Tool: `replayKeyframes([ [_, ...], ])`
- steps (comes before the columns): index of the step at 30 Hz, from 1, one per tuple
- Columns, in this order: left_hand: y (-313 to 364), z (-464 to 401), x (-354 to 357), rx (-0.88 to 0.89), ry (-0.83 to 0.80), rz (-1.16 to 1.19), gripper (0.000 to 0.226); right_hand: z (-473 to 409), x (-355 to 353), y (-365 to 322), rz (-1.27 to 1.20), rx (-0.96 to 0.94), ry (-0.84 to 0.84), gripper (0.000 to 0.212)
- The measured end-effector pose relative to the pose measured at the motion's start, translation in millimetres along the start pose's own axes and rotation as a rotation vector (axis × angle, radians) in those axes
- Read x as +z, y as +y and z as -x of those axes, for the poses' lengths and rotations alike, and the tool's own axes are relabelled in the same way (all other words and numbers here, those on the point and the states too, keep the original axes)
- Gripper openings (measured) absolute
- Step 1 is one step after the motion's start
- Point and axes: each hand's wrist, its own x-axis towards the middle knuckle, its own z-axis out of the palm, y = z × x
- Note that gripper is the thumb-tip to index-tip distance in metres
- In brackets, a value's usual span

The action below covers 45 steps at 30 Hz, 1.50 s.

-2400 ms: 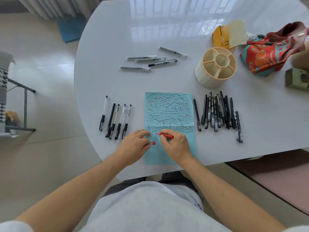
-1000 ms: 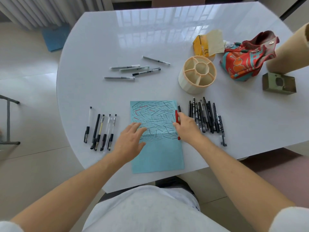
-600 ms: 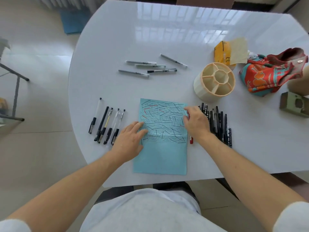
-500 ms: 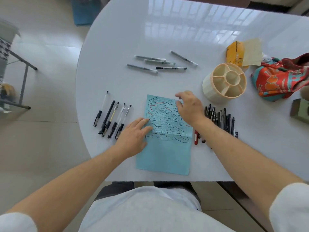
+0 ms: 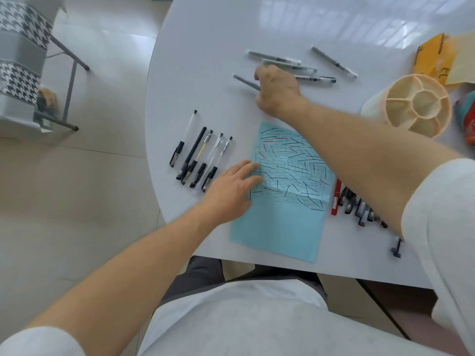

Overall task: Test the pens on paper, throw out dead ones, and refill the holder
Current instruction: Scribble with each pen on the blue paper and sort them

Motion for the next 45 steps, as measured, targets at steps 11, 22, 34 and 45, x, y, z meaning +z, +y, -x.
replayKeyframes([
  [11, 24, 11, -22, -0.058, 0.01, 0.362, 0.047, 239, 20, 21, -1.294, 0.498, 0.12, 0.007],
  [22, 27, 28, -25, 0.192, -0.116, 0.149, 0.019, 322, 59, -41, -1.576, 0.717, 0.288, 0.018],
  [34, -21, 45, -27, 0.17, -0.033, 0.04, 0.016, 313, 73, -21, -1.251, 0.607, 0.342, 0.014],
  [45, -11, 48, -8, 0.257, -0.089, 0.044, 0.021, 298, 84, -42, -0.669, 0.397, 0.327, 0.003],
])
